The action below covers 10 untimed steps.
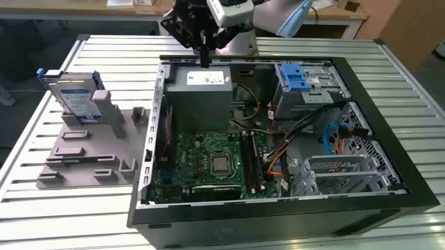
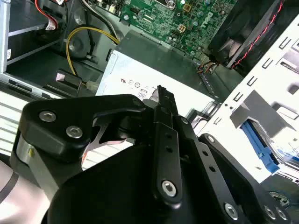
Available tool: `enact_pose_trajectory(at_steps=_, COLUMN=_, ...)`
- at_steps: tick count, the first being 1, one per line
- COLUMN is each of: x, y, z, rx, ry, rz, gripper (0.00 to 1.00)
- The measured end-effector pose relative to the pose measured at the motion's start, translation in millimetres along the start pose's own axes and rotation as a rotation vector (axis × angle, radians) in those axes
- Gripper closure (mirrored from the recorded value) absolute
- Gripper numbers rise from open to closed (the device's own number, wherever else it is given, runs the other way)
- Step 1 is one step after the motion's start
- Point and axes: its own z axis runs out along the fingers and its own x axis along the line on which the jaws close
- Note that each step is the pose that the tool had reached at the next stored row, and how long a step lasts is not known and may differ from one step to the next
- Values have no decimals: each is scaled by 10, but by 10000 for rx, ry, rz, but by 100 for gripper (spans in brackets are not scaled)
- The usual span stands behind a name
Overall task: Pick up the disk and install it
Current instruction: 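Reach for the disk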
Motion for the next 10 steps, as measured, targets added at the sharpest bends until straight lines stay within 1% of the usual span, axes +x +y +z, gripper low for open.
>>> enact_pose_trajectory(at_steps=6, x=1, y=0, z=0, rx=1, ry=0, rz=0, gripper=89)
enact_pose_trajectory(at_steps=10, x=16, y=-1, z=0, rx=0, ry=0, rz=1, gripper=89)
